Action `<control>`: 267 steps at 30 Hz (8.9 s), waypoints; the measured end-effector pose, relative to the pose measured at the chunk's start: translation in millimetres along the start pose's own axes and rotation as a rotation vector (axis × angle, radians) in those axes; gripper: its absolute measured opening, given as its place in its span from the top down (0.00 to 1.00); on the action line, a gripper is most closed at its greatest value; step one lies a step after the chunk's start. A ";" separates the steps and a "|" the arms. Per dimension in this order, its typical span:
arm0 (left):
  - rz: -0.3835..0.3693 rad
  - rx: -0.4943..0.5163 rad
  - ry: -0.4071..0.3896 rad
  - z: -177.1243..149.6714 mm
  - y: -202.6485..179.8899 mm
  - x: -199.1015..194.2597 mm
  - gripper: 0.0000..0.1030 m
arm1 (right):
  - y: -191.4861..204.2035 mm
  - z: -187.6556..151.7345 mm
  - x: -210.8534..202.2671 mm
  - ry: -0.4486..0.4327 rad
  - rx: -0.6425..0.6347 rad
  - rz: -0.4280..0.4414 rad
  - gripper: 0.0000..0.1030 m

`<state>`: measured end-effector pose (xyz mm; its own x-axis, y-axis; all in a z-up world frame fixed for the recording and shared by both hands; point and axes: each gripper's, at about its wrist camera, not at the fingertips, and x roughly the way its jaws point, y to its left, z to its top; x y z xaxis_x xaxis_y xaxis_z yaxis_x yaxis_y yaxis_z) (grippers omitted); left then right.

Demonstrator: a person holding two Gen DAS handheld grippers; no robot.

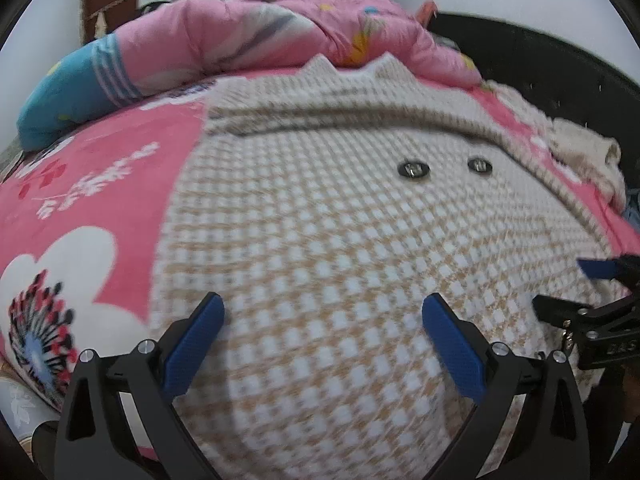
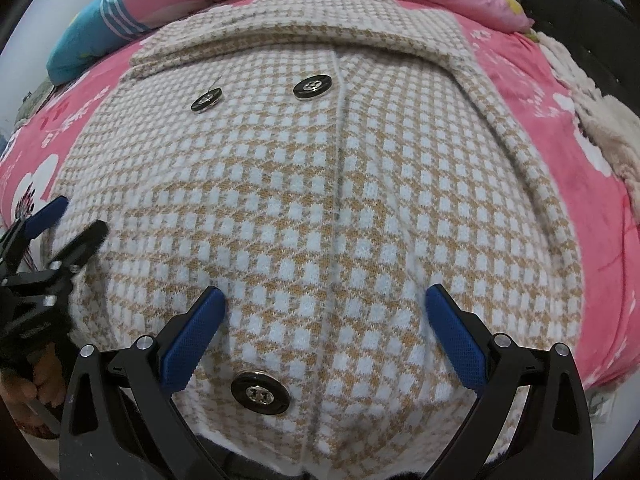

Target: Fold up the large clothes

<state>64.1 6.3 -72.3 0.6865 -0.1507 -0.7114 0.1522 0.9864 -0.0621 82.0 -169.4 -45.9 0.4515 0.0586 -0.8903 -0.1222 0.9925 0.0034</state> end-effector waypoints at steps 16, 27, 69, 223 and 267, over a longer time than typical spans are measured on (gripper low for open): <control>0.117 -0.041 -0.137 -73.2 48.6 -61.1 0.06 | -8.6 -5.6 -0.8 -0.063 -0.041 0.055 0.06; 0.019 -0.072 -0.110 -130.8 54.8 -94.4 0.31 | -6.4 -18.1 -7.9 -0.114 -0.073 0.085 0.06; -0.086 -0.240 0.219 -140.1 34.6 -13.1 0.90 | -187.6 -200.2 -31.1 0.001 0.403 0.479 0.73; 0.008 -0.132 0.034 76.7 114.9 44.7 0.81 | -168.9 17.2 -32.4 -0.273 0.052 -0.042 0.61; -0.026 -0.159 0.039 59.3 84.1 64.9 0.95 | -109.1 40.0 -24.1 -0.147 0.067 0.300 0.42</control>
<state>163.6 75.6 -82.2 0.6553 -0.1771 -0.7344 0.0530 0.9805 -0.1892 119.8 -274.9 -6.6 0.5273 0.3587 -0.7702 -0.2128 0.9334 0.2889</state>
